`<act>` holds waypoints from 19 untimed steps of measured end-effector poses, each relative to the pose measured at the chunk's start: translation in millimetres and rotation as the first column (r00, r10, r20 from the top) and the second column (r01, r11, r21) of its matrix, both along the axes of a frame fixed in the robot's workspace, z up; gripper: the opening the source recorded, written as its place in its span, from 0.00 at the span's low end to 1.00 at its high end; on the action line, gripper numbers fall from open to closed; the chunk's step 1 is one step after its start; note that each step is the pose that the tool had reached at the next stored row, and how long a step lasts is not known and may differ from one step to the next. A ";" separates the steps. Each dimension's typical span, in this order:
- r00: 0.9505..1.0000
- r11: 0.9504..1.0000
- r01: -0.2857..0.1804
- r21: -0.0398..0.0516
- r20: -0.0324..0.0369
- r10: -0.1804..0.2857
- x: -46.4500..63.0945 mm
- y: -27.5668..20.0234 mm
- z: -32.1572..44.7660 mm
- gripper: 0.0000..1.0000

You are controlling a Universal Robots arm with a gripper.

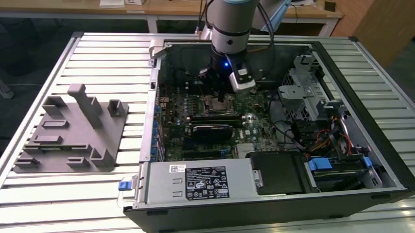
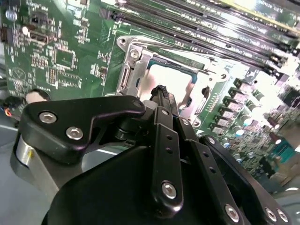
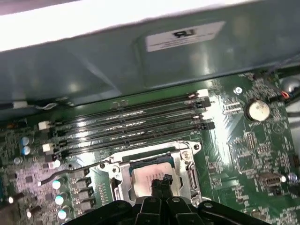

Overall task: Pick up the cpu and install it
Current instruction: 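Close the cpu cover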

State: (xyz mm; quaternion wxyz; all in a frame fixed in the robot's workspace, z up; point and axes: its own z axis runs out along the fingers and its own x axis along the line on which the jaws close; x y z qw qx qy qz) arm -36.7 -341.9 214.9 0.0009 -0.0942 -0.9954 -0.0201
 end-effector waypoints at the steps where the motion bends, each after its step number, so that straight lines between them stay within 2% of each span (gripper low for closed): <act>1: 1.000 1.000 -0.017 0.000 0.000 0.017 0.0 0.0 -0.1 0.11; 3: 0.999 0.999 -0.053 0.001 0.000 0.053 0.0 0.0 -0.6 0.11; 7: 0.993 0.993 -0.118 0.001 0.000 0.118 0.0 0.0 -1.2 0.11; 13: 0.993 0.993 -0.119 0.001 0.000 0.119 0.0 0.0 -1.3 0.11; 19: 0.998 0.998 -0.064 0.001 0.000 0.064 -0.1 0.0 -1.5 0.11</act>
